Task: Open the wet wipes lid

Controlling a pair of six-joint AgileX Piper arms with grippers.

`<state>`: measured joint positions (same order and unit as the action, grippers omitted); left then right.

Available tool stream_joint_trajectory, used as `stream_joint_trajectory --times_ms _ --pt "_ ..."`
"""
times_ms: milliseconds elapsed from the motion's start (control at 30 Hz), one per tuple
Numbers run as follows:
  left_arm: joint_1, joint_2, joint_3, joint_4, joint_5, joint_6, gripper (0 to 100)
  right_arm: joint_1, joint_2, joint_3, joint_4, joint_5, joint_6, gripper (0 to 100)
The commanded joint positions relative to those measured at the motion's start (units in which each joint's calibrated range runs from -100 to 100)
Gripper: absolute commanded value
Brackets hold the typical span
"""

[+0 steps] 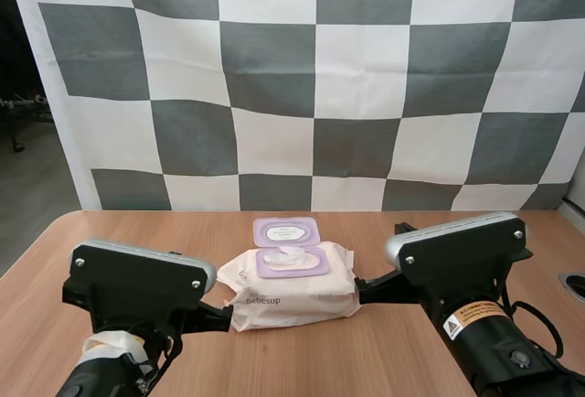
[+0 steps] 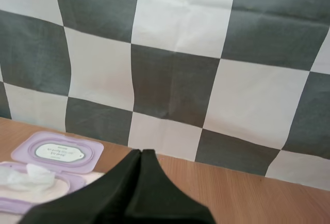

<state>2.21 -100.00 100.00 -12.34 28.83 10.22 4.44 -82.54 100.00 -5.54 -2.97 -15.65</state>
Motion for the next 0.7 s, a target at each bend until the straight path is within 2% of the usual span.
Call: stream_joint_trajectory --times_ms 0,133,300,367,433,667 --pt "0.0 0.0 0.0 12.34 1.04 -20.57 0 -0.01 -0.09 0.0 -0.21 2.97 -0.28 0" --pt "0.0 0.0 0.0 12.34 1.04 -20.85 0 -0.18 -5.68 0.0 -0.21 7.02 -0.28 0" --pt "0.0 0.0 0.0 11.5 1.04 -20.87 0 -0.18 -17.46 0.0 -0.21 16.73 -0.28 0" --pt "-0.08 0.0 0.0 11.31 1.04 -20.87 0 -0.18 -17.46 0.0 -0.21 18.13 -0.28 0" --pt "-0.83 0.0 0.0 11.31 1.21 -20.87 0 -0.18 -17.46 0.0 -0.21 19.33 -0.28 0" --pt "-0.82 0.0 0.0 11.31 0.55 -20.87 0 -0.5 -17.46 0.0 -0.28 21.2 -0.28 0"
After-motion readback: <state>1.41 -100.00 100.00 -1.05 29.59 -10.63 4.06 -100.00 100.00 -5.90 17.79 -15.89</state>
